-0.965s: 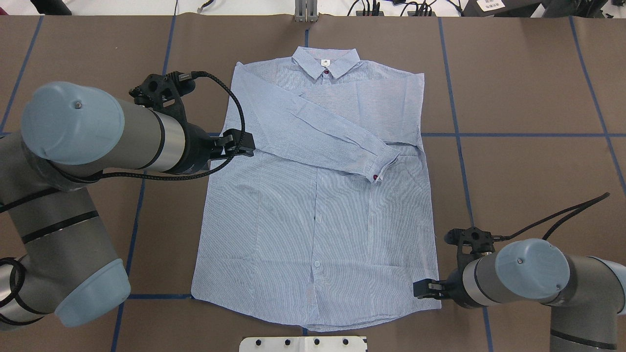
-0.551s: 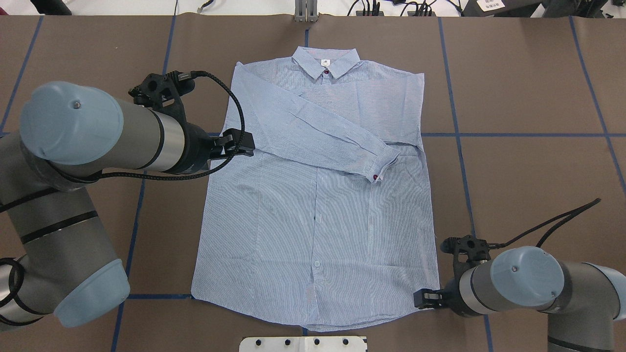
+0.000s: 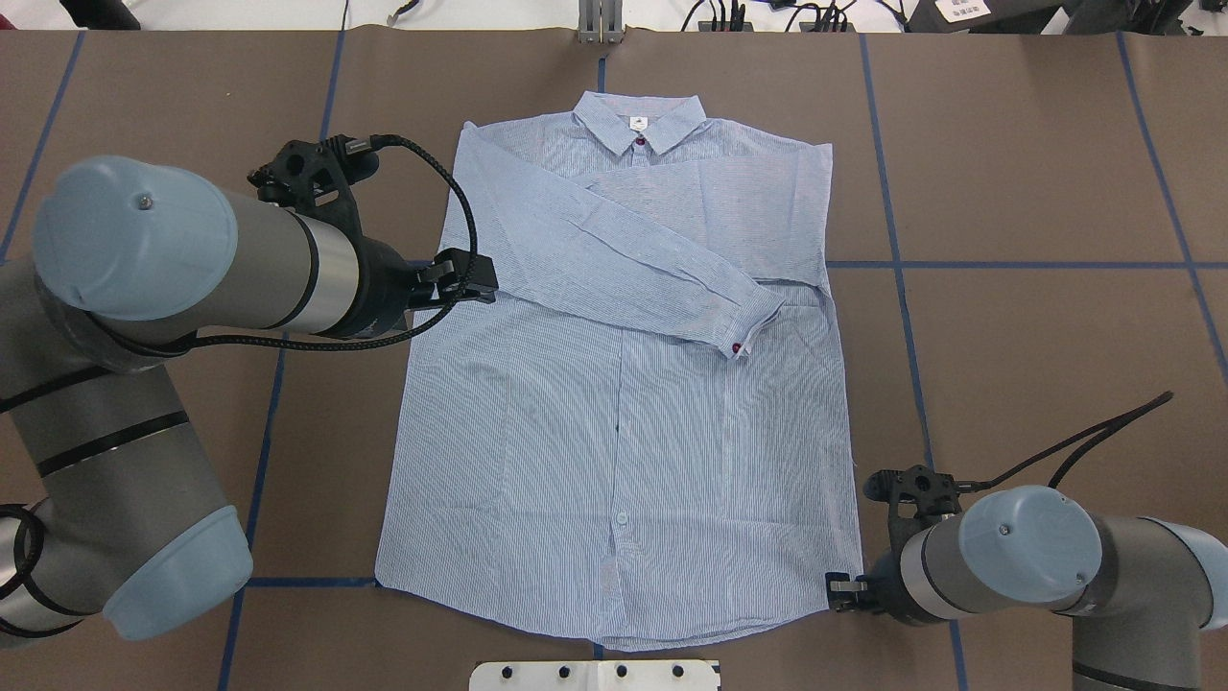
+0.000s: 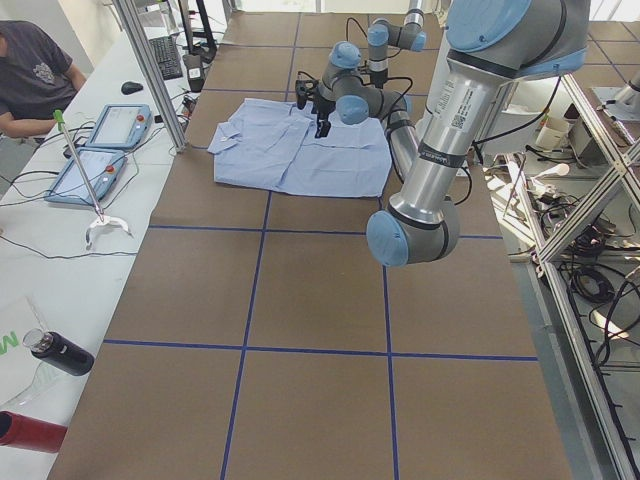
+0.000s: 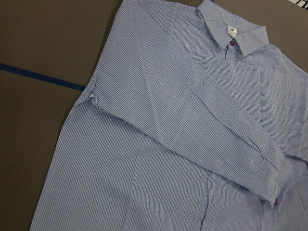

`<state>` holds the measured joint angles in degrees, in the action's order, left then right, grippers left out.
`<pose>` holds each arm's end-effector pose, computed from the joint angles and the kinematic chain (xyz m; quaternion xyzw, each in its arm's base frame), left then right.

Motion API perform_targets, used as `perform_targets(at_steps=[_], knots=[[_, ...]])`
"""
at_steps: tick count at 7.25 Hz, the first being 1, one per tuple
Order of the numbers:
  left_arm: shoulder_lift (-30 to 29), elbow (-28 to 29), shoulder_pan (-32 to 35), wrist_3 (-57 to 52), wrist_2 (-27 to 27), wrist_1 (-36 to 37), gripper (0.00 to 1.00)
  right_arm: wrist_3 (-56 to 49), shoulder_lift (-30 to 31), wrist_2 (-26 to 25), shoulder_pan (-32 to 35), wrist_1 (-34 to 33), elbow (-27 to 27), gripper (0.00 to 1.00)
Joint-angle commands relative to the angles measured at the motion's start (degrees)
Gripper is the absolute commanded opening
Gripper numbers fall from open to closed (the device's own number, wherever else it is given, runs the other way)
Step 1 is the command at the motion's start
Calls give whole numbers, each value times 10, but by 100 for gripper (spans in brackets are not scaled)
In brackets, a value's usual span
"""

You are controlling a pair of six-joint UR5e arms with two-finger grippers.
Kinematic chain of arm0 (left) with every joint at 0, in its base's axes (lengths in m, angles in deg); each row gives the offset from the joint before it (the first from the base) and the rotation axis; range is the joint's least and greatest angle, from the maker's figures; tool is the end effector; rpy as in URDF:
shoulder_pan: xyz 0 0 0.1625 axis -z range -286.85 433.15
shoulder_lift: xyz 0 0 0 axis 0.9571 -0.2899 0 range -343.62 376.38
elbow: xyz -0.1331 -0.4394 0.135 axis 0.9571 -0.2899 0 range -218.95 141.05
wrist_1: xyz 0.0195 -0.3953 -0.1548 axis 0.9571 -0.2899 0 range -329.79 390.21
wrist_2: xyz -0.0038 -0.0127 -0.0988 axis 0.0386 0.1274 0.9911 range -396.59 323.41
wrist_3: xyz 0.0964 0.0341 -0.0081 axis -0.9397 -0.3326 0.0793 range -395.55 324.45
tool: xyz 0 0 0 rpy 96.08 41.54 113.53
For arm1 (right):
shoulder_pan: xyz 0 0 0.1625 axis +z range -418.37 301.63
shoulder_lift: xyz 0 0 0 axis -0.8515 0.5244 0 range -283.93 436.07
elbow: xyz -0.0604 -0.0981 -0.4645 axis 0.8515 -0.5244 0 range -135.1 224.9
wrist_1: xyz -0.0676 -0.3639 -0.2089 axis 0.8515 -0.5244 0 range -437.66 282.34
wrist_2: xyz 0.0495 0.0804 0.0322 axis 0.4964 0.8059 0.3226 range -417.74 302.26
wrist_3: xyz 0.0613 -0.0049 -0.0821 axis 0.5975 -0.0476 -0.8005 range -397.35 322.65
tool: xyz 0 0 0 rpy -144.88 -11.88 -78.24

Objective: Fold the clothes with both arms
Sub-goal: 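Grasp the hem corners nearest the robot with both grippers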

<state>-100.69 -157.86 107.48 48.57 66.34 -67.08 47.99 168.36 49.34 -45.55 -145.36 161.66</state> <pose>0.4148 -0.4169 0.2100 0.0892 0.5224 -0.1506 0.8346 -0.4529 -0.2089 0.4680 -0.0751 -0.4086 0.0059 0.9096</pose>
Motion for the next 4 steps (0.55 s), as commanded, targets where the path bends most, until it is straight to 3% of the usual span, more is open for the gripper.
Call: perform_targets(at_steps=[1,4], knots=[[-1,2,0,0,0,0,99,-1,1,1,2,-1,1,12],[11,3,-1,0,1,0,99,-4,2,0,7,-1,7,0]])
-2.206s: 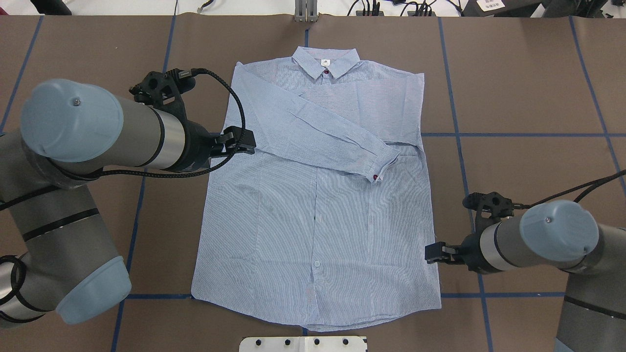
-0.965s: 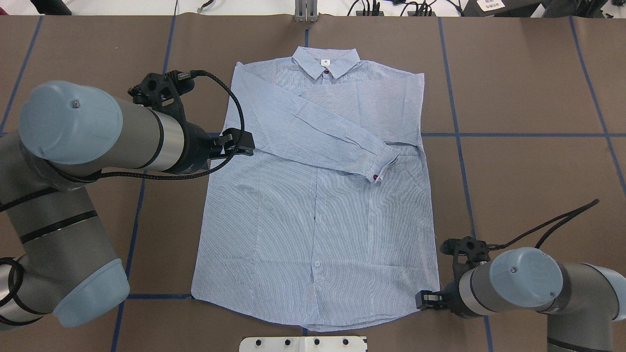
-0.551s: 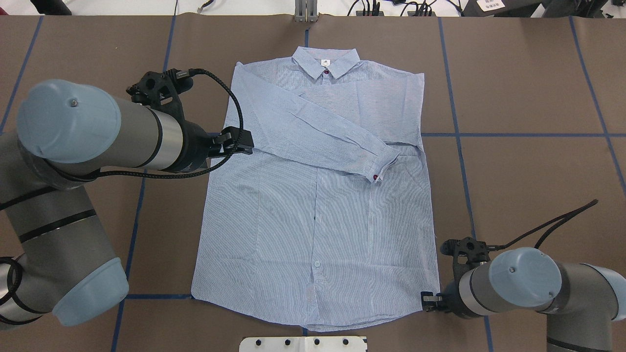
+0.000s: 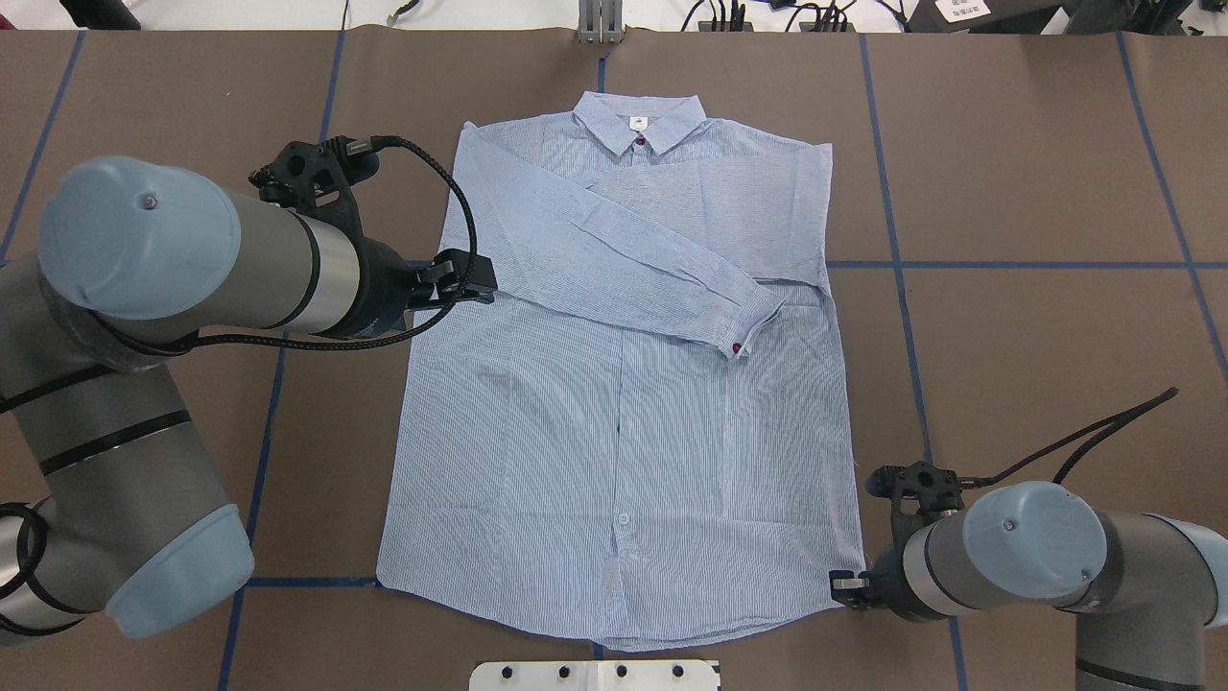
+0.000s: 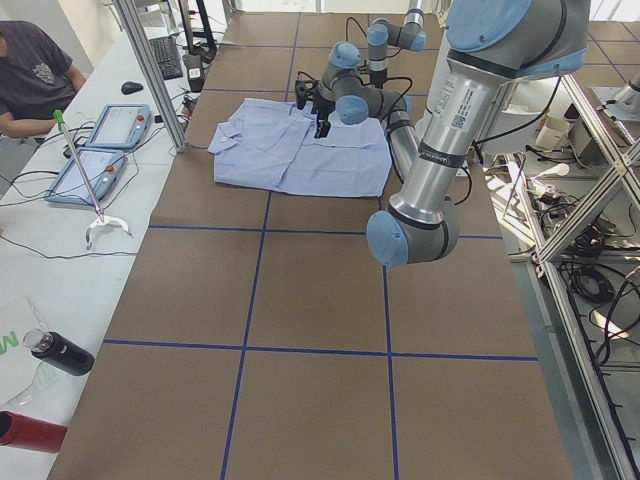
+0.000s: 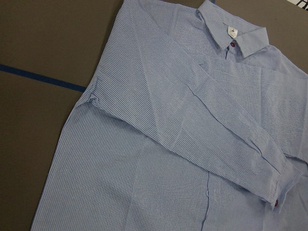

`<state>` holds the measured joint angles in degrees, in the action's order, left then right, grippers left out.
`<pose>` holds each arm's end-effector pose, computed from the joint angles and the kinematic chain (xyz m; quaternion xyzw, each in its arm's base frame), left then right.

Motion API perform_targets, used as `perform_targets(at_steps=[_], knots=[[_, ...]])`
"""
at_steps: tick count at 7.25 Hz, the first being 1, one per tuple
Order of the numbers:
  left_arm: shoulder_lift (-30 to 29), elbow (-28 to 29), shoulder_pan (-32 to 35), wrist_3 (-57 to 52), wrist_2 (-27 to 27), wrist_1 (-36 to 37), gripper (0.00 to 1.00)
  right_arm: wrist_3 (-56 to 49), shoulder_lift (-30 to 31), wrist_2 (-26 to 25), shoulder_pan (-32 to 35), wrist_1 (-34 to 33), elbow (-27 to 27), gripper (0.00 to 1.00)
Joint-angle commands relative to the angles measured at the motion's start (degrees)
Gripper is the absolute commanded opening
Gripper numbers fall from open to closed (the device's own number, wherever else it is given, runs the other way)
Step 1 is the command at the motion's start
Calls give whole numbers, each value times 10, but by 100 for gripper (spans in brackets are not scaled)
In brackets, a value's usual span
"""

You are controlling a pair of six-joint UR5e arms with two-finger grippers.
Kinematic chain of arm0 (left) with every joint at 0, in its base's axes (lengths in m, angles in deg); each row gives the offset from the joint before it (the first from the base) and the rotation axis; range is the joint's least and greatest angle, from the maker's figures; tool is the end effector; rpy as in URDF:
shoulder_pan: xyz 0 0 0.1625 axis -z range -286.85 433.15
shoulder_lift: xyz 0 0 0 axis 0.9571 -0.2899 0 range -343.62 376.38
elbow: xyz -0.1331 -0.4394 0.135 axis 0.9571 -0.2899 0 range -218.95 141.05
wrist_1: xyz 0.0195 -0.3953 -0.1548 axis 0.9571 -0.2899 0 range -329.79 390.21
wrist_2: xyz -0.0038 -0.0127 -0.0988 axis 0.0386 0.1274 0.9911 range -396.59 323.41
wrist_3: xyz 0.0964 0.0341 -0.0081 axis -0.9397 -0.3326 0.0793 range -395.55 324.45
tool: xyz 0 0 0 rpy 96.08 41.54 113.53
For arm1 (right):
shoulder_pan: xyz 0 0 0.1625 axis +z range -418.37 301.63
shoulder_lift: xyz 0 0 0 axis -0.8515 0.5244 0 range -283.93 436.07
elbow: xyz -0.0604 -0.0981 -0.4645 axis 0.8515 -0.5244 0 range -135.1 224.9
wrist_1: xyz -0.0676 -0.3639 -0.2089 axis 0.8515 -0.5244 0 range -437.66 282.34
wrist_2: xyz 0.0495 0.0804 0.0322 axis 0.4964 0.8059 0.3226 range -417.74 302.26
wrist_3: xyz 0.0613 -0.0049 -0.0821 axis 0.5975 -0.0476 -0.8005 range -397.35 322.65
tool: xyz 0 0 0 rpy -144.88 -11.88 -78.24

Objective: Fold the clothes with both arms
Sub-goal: 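Grasp the hem corners nearest the robot with both grippers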

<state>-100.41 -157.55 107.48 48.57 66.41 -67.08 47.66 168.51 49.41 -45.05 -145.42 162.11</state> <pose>0.4163 -0.4178 0.2148 0.0869 0.5185 -0.1514 0.8370 -0.4490 -0.2122 0.4654 -0.0723 -0.4110 0.0066 0.9087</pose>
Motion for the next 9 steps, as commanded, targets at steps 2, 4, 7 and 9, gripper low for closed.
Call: perform_targets(at_steps=[2,4,7,9], knots=[[42,7,-6,-1,0,0,99,0,-2,-2,8,2,16,0],[102,3,-39,4,4,-3,99,1,-3,-1,16,3,45,0],[133,6,-168,102,-12,-10,99,2,-15,-2,23,3,47,0],[135,6,-198,139,-24,-10,89,2,-22,0,30,3,48,0]])
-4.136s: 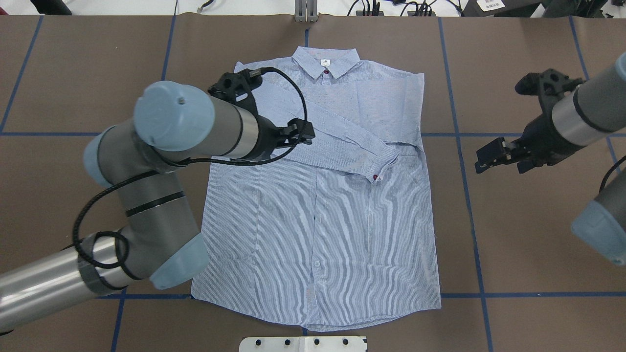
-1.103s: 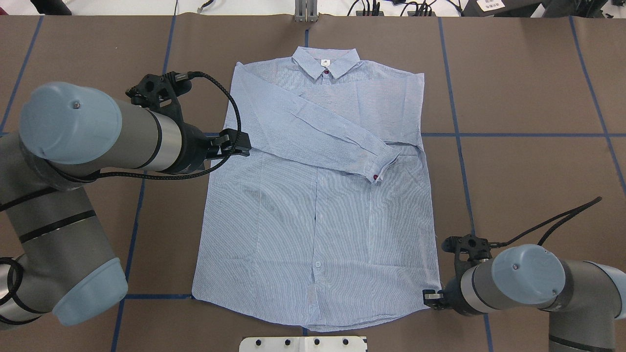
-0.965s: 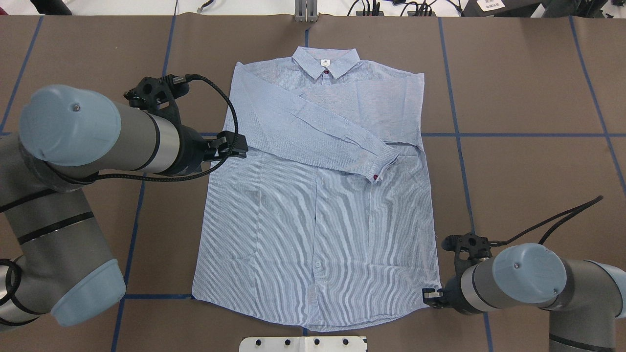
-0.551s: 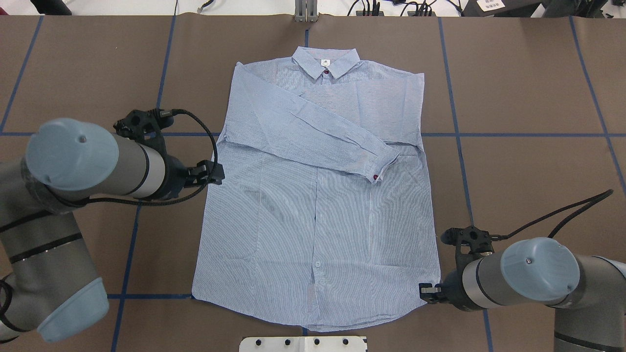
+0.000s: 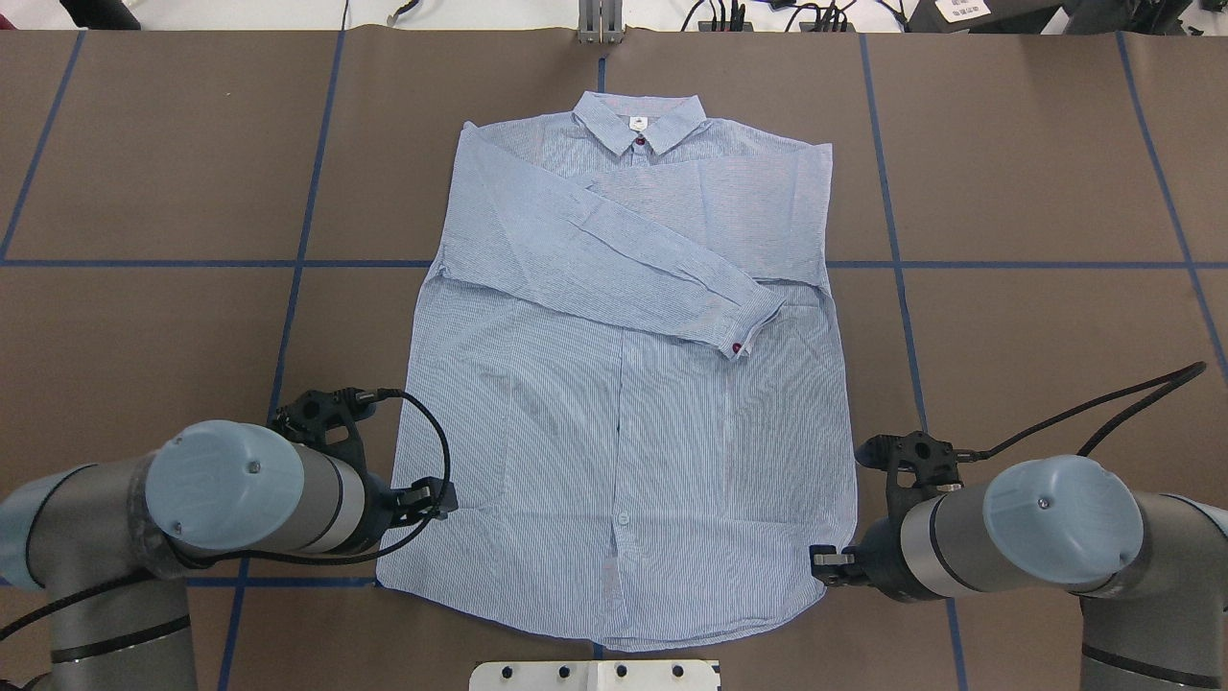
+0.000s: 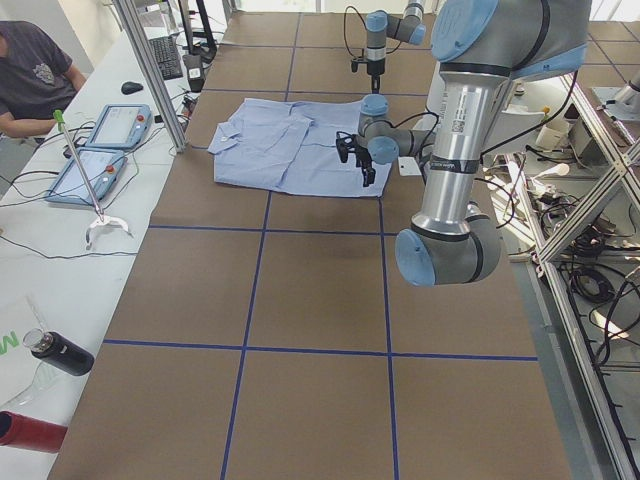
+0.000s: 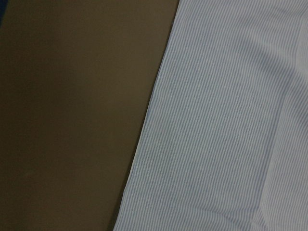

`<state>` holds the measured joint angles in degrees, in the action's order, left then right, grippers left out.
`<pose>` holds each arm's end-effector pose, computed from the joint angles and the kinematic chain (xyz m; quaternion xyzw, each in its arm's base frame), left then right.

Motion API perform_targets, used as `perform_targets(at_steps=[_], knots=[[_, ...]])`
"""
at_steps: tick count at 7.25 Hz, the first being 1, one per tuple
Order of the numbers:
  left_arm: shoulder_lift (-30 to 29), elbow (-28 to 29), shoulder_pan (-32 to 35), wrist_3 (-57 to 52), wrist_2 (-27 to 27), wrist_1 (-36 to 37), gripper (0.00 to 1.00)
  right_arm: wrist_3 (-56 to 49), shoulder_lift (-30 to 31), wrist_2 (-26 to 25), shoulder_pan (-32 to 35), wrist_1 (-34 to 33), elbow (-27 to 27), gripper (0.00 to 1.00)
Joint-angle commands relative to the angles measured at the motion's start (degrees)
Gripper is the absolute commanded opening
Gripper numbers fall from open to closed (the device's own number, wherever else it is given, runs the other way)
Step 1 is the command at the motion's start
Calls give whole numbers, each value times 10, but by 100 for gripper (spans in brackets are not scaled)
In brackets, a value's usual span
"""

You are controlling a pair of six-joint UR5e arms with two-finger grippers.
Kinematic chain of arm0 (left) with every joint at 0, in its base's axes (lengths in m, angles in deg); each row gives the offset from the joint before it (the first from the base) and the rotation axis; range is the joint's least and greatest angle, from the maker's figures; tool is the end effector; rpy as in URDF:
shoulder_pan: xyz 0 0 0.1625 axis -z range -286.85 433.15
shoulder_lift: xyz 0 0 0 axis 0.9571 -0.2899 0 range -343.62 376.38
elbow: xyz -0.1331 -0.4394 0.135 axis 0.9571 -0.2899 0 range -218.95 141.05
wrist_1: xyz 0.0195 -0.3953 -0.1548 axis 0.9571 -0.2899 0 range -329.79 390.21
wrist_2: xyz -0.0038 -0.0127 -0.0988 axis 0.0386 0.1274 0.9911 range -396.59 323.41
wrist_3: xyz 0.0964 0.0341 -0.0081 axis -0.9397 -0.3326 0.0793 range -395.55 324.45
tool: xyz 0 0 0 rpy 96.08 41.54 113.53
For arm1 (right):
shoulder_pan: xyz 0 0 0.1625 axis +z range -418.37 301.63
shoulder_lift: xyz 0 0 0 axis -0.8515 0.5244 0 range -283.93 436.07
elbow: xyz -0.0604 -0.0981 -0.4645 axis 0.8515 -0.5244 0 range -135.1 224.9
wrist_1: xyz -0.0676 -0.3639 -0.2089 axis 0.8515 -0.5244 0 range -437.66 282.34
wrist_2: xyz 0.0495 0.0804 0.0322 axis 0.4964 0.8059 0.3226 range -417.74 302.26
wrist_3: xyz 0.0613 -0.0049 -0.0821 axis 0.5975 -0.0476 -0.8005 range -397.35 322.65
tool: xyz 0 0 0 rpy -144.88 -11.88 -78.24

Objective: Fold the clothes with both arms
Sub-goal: 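Grasp the hem corners nearest the robot with both grippers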

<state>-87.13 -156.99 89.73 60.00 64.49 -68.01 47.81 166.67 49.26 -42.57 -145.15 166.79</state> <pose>0.4995 -0.2673 0.3490 -0.0469 0.4253 -0.1334 0.8939 -0.4317 -0.2295 0.4089 -0.0495 -0.4638 0.0177 0.8844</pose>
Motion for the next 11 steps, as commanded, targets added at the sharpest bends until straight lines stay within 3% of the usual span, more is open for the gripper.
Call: perform_targets(at_steps=[1,8,9,11], knots=[[6,2,-30,24,-6,0,83,-1,-3,3,10,0,1,0],[17,33,-30,25,-5,0,68,-1,-2,39,40,-1,3,0],[17,33,-30,26,-5,0,63,-1,-2,39,40,-1,3,0],[18,33,-30,25,-4,0,42,-1,-2,39,42,-1,4,0]])
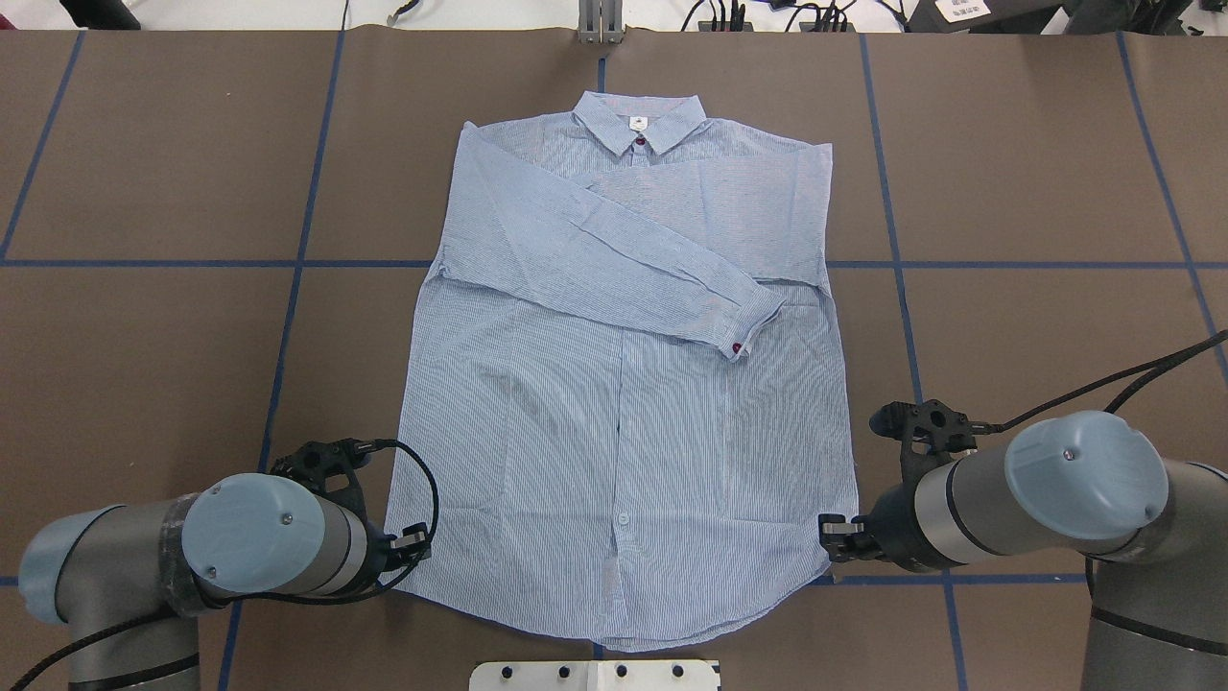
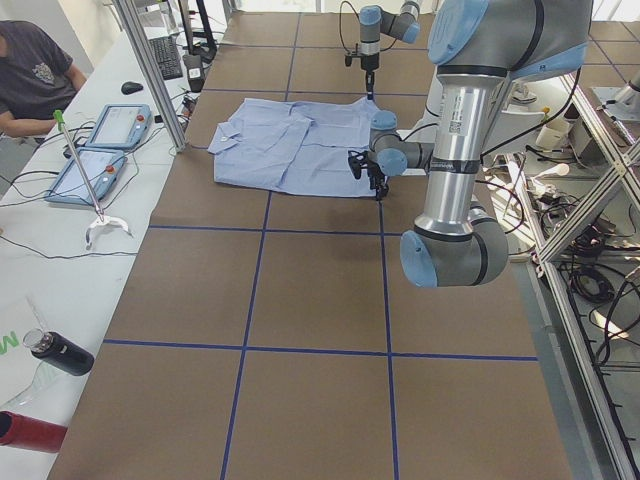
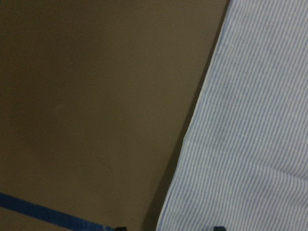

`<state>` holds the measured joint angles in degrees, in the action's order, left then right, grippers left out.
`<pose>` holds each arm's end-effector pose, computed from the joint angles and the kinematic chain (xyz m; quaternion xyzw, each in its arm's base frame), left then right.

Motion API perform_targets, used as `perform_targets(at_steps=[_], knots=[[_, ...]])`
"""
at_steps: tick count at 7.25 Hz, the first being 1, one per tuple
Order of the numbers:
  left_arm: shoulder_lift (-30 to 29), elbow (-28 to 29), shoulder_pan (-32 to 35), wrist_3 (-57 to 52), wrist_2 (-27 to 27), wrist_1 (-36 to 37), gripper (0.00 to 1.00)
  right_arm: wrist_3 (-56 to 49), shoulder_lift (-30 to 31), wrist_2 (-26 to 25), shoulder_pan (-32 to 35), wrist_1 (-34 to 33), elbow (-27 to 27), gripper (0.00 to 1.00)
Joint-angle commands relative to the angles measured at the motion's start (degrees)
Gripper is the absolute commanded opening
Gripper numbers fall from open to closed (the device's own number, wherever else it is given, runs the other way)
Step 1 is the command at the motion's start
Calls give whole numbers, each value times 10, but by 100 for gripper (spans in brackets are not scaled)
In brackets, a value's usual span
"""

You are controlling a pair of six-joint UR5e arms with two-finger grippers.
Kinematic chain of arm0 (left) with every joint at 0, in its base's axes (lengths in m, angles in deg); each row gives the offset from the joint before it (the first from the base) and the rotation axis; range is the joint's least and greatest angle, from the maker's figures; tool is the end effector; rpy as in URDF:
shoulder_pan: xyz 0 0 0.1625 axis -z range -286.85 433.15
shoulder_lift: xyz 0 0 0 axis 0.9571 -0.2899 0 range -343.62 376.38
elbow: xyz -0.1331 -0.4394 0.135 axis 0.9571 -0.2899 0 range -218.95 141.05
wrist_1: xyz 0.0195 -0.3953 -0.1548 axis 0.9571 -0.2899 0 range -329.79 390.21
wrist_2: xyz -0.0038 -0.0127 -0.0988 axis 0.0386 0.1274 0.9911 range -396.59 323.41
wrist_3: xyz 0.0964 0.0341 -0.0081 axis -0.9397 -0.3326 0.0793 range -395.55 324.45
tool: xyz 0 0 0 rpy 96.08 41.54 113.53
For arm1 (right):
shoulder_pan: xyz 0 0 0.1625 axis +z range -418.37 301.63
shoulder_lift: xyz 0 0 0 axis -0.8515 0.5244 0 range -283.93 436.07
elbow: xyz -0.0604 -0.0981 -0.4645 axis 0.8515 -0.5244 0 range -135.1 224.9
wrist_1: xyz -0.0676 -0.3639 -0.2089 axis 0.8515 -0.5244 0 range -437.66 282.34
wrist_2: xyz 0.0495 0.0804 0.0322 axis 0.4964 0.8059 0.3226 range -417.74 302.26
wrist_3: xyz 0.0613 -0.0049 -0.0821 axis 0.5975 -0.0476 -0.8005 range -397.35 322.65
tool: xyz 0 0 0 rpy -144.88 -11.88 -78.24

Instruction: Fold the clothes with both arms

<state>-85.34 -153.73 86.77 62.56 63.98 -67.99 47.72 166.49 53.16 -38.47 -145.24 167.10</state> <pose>0.5205 -0.2440 0.3925 -0.0668 0.3823 -0.1392 0.9110 -0.4143 -0.2528 0.4037 -0.0614 -0.4722 0.0322 0.8788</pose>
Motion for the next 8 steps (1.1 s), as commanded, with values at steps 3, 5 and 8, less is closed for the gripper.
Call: perform_targets(at_steps=[3,5,8], knots=[[-1,0,0,-2,2,-1,6,0,0,0,2,-1,1,0],[-1,-6,0,-5,3,-1,0,0,0,1,5,-1,0,0],[20,-45,4,-9,6,4,0,-10,1,25,25,0,5,0]])
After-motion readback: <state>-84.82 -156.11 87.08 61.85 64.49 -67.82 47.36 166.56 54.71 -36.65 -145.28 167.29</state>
